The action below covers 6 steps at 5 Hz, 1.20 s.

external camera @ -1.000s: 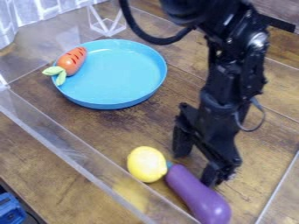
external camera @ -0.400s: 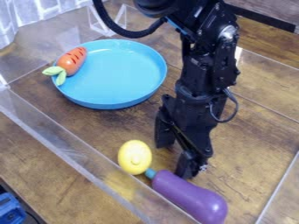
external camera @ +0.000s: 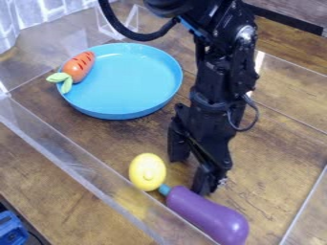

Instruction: Put the lemon on the blue tray

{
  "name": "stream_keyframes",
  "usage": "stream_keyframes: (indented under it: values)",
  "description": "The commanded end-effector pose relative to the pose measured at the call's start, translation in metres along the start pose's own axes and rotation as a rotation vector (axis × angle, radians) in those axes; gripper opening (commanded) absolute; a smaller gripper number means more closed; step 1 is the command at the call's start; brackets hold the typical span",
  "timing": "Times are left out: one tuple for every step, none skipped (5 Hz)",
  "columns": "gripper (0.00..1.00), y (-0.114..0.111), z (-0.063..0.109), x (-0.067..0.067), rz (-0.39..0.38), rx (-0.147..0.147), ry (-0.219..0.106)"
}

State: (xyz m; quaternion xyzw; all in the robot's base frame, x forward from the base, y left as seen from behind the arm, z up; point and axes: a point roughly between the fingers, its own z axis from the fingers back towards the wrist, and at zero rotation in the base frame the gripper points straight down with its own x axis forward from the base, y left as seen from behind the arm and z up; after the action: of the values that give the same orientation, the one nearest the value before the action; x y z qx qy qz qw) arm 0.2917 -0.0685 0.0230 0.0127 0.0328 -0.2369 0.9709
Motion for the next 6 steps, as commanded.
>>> stream_keyframes:
  values:
    - [1.00,0.005,0.021,0.013,0.000,0.014,-0.104]
    - [1.00,0.001,0.018,0.018,-0.020,0.010,-0.120]
    - [1.00,0.003,0.026,0.016,0.023,0.008,-0.135]
    - [1.00,0.006,0.034,0.015,0.065,0.005,-0.149]
    - [1.00,-0.005,0.030,0.018,0.018,0.008,-0.157]
    - [1.00,-0.015,0.026,0.021,-0.024,0.006,-0.164]
